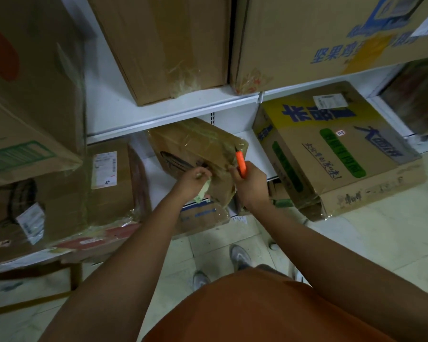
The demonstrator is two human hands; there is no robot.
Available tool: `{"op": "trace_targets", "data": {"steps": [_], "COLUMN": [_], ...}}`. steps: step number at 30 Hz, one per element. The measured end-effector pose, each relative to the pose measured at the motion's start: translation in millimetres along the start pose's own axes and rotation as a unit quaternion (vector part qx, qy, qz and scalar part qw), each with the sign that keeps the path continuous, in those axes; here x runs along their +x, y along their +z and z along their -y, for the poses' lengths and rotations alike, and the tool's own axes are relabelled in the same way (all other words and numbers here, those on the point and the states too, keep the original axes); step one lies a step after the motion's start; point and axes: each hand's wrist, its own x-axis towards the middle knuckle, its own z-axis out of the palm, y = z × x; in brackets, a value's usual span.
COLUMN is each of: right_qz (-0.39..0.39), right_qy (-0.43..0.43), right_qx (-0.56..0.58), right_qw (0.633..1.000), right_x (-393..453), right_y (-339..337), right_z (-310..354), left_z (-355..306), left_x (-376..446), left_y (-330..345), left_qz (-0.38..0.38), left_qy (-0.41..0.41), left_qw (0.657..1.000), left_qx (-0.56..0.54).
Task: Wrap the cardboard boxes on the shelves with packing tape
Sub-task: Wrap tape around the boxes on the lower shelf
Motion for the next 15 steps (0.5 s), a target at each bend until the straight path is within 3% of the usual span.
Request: {"op": "trace_targets", "data": {"steps": [7, 12, 15], "right_qz": [0.07, 0.032, 0.028], "right_qy": [0.045, 0.073, 0.095], "right_qx": [0.021, 0.05, 0.067], "right_qw": [0.996, 0.996, 0.993], "right_x": [21.4, 37.1, 47.3], "right_y": [16.8, 18.8, 14.3], "right_z": [9.0, 12.8, 15.4], "left_z": [5.5, 17.9, 18.8], "left_x": [-6.9, -29.2, -47.4], "left_y": [-9.3, -16.9, -22.4], "left_qz": [-0.022, -0.053, -0.079], "left_qy": [-0.045, -0.128, -0.135], "left_qw": [0.999, 0.99, 0.984], "left_qx": [0.009, -0.038, -0.084]}}
